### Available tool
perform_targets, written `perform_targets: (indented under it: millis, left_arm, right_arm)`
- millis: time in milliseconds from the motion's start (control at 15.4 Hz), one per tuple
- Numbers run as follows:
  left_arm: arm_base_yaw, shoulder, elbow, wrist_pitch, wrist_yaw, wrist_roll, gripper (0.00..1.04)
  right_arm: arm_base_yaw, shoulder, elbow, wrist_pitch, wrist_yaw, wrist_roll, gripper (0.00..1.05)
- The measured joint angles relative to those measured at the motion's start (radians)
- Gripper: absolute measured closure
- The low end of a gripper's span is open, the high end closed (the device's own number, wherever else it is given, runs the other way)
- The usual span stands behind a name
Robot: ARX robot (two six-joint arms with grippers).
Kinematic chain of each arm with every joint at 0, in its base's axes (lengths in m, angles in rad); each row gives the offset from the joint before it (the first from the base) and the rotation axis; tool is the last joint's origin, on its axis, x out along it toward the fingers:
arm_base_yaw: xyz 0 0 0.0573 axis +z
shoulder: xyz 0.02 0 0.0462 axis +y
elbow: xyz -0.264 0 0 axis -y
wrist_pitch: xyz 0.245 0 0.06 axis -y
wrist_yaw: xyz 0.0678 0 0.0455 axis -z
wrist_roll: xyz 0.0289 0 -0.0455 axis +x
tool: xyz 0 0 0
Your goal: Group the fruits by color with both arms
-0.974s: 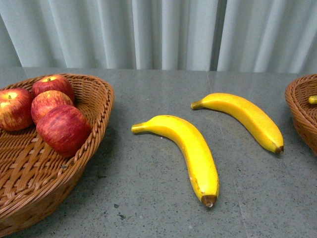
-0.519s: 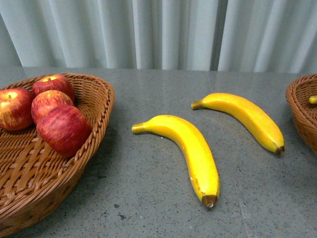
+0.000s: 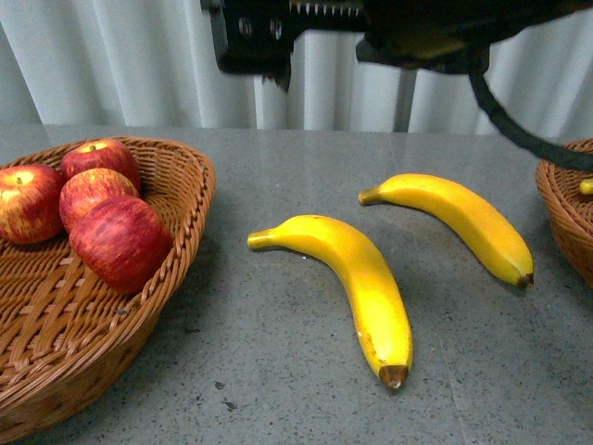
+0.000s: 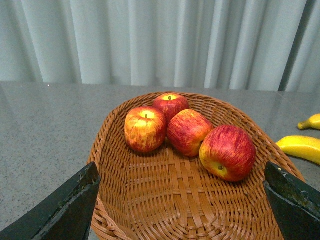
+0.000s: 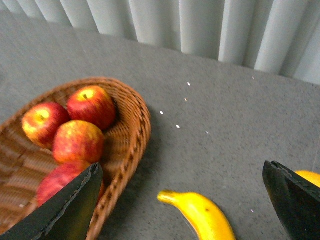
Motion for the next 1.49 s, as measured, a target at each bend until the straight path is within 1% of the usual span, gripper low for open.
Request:
perform_targets:
  millis: [65,130,325,454,714,974,1168,1233,1493]
  left_arm:
    - [0.000,0.000,0.000,0.000,0.000,0.000,0.07]
    - [0.000,0.000,0.000,0.000,0.000,0.000,0.07]
    - [0.000,0.000,0.000,0.000,0.000,0.000,0.07]
    - [0.000,0.000,0.000,0.000,0.000,0.000,0.07]
    - [0.000,0.000,0.000,0.000,0.000,0.000,0.07]
    - [0.000,0.000,0.000,0.000,0.000,0.000,0.07]
    - [0.000,0.000,0.000,0.000,0.000,0.000,0.07]
    - [0.000,0.000,0.000,0.000,0.000,0.000,0.07]
    - [0.000,0.000,0.000,0.000,0.000,0.000,0.07]
  right_arm:
    - [-0.008,0.038,0.013,-0.029,0.012,-0.028,0.07]
    - [-0.027,0.085,0.013,-0.100,0.018,-0.119,0.07]
    - [-0.031,0.105,0.000,-0.145,0.029,-0.185,0.07]
    - [-0.024,0.130,-0.008,-0.164,0.060,-0.226,0.07]
    - [-0.011,0.187,-0.003,-0.196,0.094,-0.281,0.07]
    - [-0.008,0.230,0.002,-0.280,0.082,-0.293,0.07]
    - [0.018,0.244,0.010,-0.298,0.092,-0.307,0.07]
    - [0.026,0.246,0.012,-0.298,0.091,-0.307,0.13]
    - [0.021,0.249,0.024,-0.298,0.088,-0.307,0.55]
